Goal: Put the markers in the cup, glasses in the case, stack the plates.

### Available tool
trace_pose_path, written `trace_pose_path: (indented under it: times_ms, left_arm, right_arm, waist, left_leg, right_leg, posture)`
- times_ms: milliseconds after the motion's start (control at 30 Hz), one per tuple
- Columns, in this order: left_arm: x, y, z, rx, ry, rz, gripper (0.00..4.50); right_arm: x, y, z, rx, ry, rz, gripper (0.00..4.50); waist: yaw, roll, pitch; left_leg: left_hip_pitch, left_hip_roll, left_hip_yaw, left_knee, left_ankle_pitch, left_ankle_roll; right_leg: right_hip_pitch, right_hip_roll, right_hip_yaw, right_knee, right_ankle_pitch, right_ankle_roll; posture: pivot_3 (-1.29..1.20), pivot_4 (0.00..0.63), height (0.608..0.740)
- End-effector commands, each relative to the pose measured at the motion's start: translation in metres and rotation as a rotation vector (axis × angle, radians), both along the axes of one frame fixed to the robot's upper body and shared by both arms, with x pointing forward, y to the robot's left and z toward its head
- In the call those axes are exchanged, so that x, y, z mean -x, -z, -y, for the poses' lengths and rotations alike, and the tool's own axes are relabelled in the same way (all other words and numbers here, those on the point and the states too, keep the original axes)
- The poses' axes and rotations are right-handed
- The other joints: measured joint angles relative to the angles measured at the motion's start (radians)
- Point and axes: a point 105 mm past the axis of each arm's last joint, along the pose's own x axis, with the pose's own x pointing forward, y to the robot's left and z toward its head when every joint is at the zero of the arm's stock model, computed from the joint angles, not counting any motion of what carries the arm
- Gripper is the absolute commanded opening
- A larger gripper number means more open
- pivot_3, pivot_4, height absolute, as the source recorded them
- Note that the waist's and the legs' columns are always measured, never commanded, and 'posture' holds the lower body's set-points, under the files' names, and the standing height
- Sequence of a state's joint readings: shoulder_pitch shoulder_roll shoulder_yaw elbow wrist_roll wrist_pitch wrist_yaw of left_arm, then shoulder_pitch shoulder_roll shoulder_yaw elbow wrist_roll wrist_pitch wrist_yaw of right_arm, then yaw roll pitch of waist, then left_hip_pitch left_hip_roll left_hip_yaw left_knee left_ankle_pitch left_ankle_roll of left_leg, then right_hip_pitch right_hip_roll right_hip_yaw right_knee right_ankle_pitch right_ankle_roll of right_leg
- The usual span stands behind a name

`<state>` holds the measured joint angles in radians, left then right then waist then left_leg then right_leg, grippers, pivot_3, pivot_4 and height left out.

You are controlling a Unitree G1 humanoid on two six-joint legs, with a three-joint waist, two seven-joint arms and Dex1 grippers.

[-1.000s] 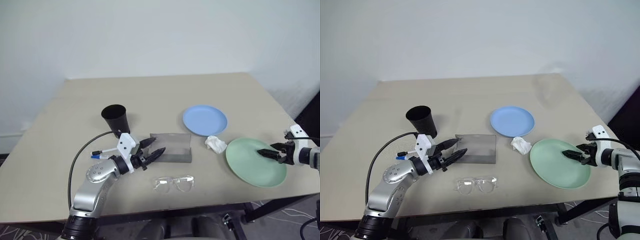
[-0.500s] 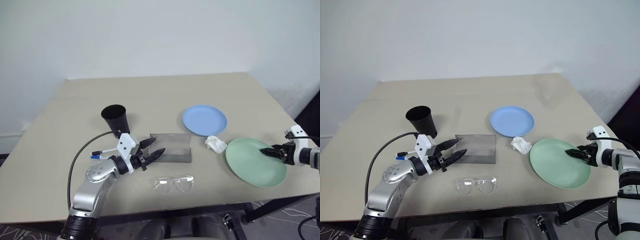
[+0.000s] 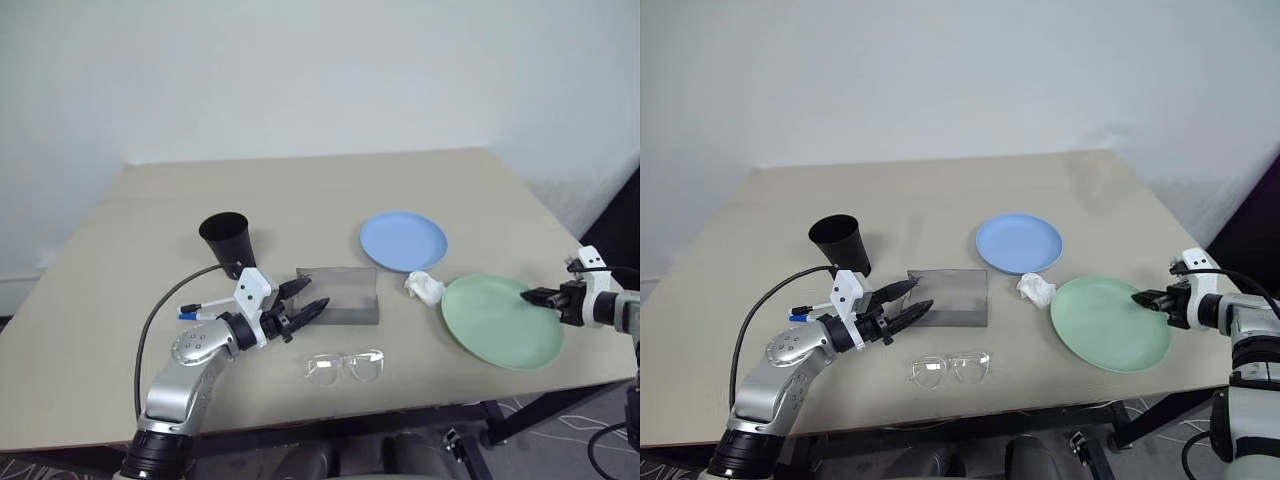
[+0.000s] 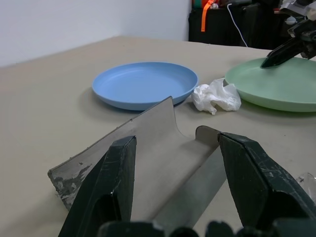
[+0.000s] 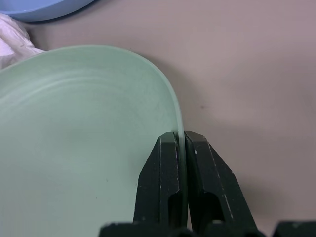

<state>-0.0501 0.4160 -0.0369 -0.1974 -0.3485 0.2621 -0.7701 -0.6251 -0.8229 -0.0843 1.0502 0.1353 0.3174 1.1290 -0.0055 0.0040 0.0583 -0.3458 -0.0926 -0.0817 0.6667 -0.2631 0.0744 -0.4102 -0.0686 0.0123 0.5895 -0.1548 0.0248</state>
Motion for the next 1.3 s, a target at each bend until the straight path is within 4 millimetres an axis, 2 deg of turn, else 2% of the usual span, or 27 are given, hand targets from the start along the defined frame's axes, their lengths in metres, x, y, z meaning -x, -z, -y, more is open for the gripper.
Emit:
trace_pose_path:
  times_ms: [33,167,333,500,633,800,1033,1133,1300]
  left_arm:
    - [-0.002,-0.01,0.002,-0.006,0.012,0.045,2.72]
    - [-0.002,-0.01,0.002,-0.008,0.014,0.044,2.72]
    - [-0.002,-0.011,0.001,-0.01,0.014,0.044,2.72]
    - [-0.001,-0.009,0.002,-0.009,0.015,0.039,2.72]
    - [-0.001,-0.009,0.003,-0.009,0.018,0.038,2.72]
    - [-0.002,-0.01,0.003,-0.01,0.018,0.039,2.72]
    - [-0.005,-0.011,0.004,-0.008,0.021,0.044,2.72]
    - [-0.006,-0.011,0.004,-0.008,0.021,0.046,2.72]
    - [-0.008,-0.012,0.005,-0.008,0.019,0.052,2.72]
  right_arm:
    - [-0.008,-0.004,-0.008,-0.015,-0.012,0.017,0.04]
    - [-0.013,-0.008,-0.018,-0.07,-0.033,0.03,0.04]
    - [-0.02,-0.031,-0.042,-0.268,-0.108,0.076,0.04]
    - [-0.023,-0.045,-0.062,-0.357,-0.192,0.101,0.04]
    - [-0.034,-0.072,-0.079,-0.429,-0.239,0.18,0.04]
    - [-0.053,-0.095,-0.097,-0.405,-0.251,0.268,0.04]
    - [-0.104,-0.123,-0.113,-0.328,-0.027,0.383,0.04]
    - [-0.118,-0.126,-0.12,-0.29,0.044,0.381,0.04]
    - [-0.131,-0.118,-0.132,-0.193,0.115,0.36,0.04]
  waist:
    - [-0.01,0.0,0.0]
    - [-0.026,0.0,0.0]
    - [-0.043,0.001,0.0]
    - [-0.039,0.002,0.001]
    - [-0.039,0.003,0.001]
    - [-0.039,0.003,0.001]
    - [-0.039,0.005,0.0]
    - [-0.039,0.005,0.0]
    - [-0.039,0.005,0.0]
  left_leg:
    - [0.0,0.0,0.0,0.0,0.0,0.0]
    - [0.0,0.001,0.0,0.0,0.0,0.0]
    - [0.001,0.002,0.0,0.0,0.0,-0.001]
    - [0.003,0.0,0.0,-0.001,-0.001,0.0]
    - [0.001,-0.001,-0.001,-0.001,-0.003,0.001]
    - [-0.003,-0.002,-0.001,-0.001,-0.004,0.0]
    - [-0.011,-0.002,-0.001,-0.001,-0.005,-0.001]
    - [-0.011,-0.002,-0.001,-0.002,-0.004,-0.001]
    - [-0.012,-0.003,-0.001,-0.005,-0.005,-0.001]
  right_leg:
    - [0.0,0.0,-0.001,0.0,0.0,0.0]
    - [0.0,0.0,-0.001,0.0,0.0,0.0]
    - [0.0,0.0,-0.001,0.001,0.001,0.001]
    - [-0.003,0.0,-0.001,0.001,0.001,0.002]
    - [-0.004,-0.001,-0.001,0.001,0.002,0.002]
    - [-0.01,-0.001,0.0,0.001,0.002,0.002]
    - [-0.02,0.0,-0.001,0.002,0.013,-0.002]
    - [-0.021,0.0,-0.001,0.002,0.013,-0.002]
    - [-0.022,0.0,0.0,0.001,0.014,-0.003]
  posture:
    - [0.0,0.0,0.74]
    - [0.0,0.0,0.74]
    - [0.0,0.0,0.74]
    - [0.0,0.0,0.74]
    - [0.0,0.0,0.74]
    - [0.0,0.0,0.74]
    - [0.0,0.0,0.74]
    - [0.0,0.0,0.74]
    - [0.0,0.0,0.74]
